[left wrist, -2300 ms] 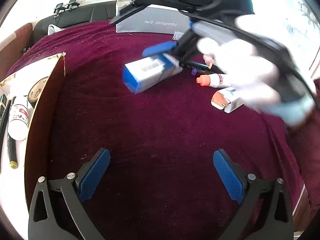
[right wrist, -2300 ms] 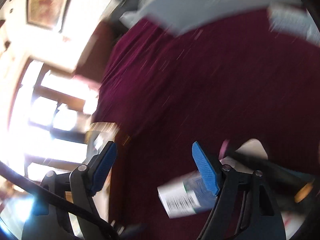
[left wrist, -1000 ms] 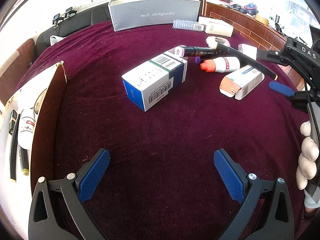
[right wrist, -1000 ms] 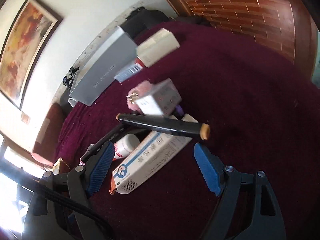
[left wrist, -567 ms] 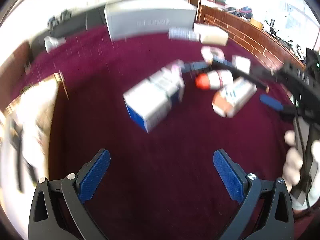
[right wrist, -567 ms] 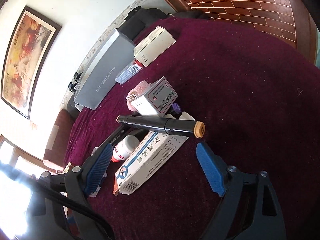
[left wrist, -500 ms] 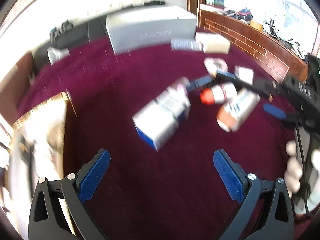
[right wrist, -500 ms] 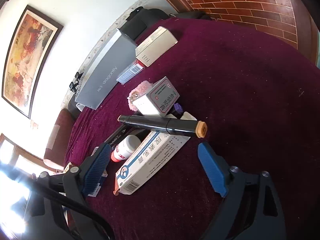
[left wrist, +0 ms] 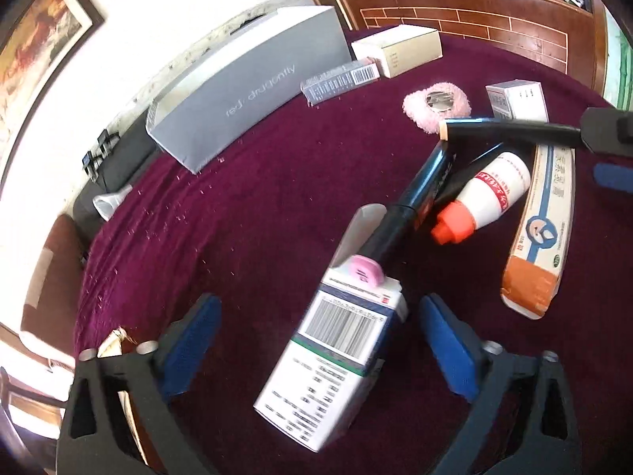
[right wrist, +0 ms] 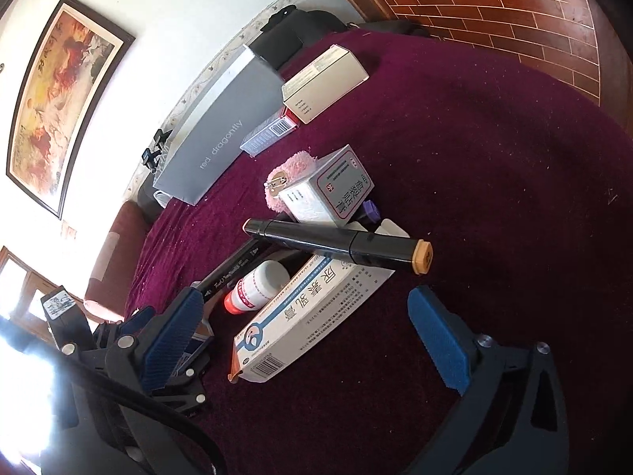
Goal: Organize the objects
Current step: 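Grasp the white barcode box with the left tool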
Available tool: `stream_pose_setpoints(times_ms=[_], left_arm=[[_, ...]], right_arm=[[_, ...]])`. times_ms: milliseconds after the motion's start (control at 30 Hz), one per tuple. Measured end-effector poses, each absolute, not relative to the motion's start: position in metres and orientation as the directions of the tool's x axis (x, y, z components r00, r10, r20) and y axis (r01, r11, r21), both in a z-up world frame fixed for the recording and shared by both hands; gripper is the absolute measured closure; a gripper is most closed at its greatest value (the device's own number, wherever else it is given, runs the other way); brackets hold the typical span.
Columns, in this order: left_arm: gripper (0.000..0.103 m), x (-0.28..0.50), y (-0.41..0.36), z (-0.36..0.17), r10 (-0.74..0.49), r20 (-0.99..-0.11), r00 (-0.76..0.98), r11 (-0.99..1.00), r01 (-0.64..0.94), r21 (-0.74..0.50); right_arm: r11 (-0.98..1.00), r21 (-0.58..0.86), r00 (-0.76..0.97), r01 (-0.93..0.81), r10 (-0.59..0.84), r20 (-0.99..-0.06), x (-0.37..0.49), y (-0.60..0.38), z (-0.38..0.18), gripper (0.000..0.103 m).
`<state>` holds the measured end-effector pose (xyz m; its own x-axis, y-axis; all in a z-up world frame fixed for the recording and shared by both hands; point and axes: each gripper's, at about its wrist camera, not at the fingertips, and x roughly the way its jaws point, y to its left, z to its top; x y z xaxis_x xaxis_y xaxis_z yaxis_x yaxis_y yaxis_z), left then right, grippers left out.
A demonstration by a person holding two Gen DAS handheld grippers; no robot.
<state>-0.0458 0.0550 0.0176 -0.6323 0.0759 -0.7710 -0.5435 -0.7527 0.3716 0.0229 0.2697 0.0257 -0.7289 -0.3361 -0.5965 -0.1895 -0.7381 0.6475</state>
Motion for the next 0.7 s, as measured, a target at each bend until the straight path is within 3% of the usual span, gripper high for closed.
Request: stream_pose_setpoints(times_ms=[33, 100, 467, 700], left_arm=[[0.049, -0.046, 0.053, 0.019, 0.095, -0.790, -0.605, -0.766, -0.551, 0.330], [0.073, -0.044, 0.048, 0.021, 0.092, -0.808, -0.582, -0.787, -0.539, 0.299], [0.073, 0.022, -0.005, 0.046, 0.258, -0.821, -0.509, -0.888, -0.460, 0.006], [0.073, 0.038, -0.021, 0.033, 0.293, -0.838, -0.461, -0.897, -0.435, -0.074]], right_arm=[[-0.739, 0.647, -0.730, -0.189, -0.335, -0.596, 0.023, 0.270, 0.026, 0.000], [-0.742, 0.643, -0.730, -0.191, -0.331, -0.598, 0.023, 0.270, 0.026, 0.000], [-0.784, 0.589, -0.718, -0.195, -0.295, -0.631, 0.021, 0.261, 0.028, 0.000], [-0.792, 0.572, -0.714, -0.212, -0.274, -0.644, 0.027, 0.260, 0.034, 0.000]])
